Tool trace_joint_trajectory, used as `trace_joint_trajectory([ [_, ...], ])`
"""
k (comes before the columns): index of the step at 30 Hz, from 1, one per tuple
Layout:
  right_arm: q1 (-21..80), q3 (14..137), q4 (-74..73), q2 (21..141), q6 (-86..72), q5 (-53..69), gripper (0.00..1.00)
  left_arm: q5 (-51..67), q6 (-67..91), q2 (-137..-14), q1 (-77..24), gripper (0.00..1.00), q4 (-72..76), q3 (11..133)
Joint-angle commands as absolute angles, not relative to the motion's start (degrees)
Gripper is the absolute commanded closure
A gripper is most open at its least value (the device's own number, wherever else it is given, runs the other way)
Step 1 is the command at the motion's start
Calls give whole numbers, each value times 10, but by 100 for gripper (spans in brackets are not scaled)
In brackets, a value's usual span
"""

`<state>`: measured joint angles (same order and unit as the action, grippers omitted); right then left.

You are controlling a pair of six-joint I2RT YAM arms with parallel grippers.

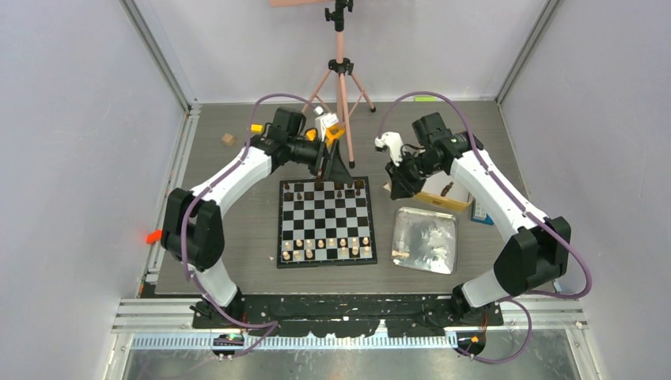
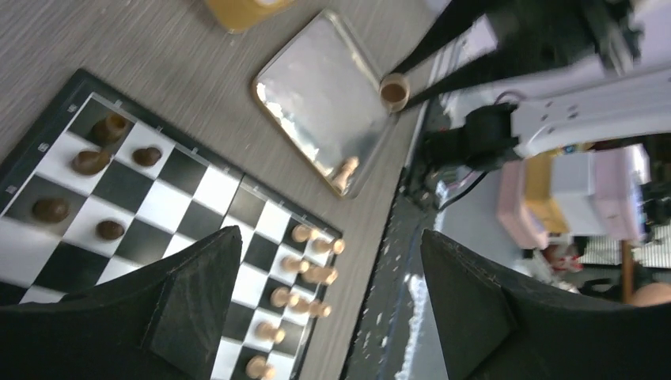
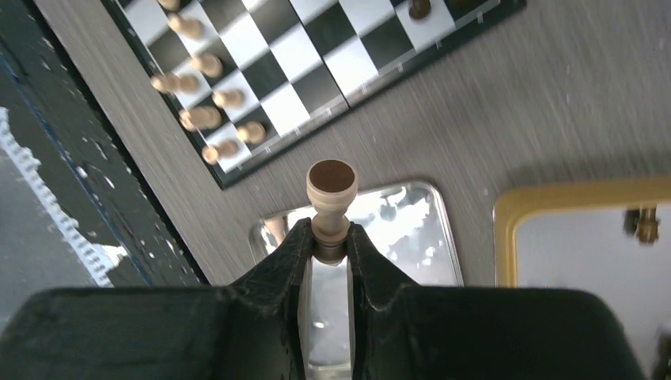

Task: Set up the chess pieces on the board
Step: Place the chess piece on the chessboard.

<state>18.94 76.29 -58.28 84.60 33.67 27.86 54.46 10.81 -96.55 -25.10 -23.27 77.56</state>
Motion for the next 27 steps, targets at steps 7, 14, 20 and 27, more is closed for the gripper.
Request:
trace_joint_trajectory([
  [7, 248, 835, -505, 873, 246, 334, 99, 610, 325, -1042, -266, 20, -148, 866],
  [14, 255, 830, -488, 874, 233, 332, 99, 610, 356, -1069, -279, 30, -140, 878],
  [20, 256, 816, -479, 870, 226, 318, 99, 612, 368, -1086, -295, 39, -138, 887],
  [27, 260, 802, -472, 867, 219, 299, 99, 615, 376, -1092, -303, 46, -132, 886],
])
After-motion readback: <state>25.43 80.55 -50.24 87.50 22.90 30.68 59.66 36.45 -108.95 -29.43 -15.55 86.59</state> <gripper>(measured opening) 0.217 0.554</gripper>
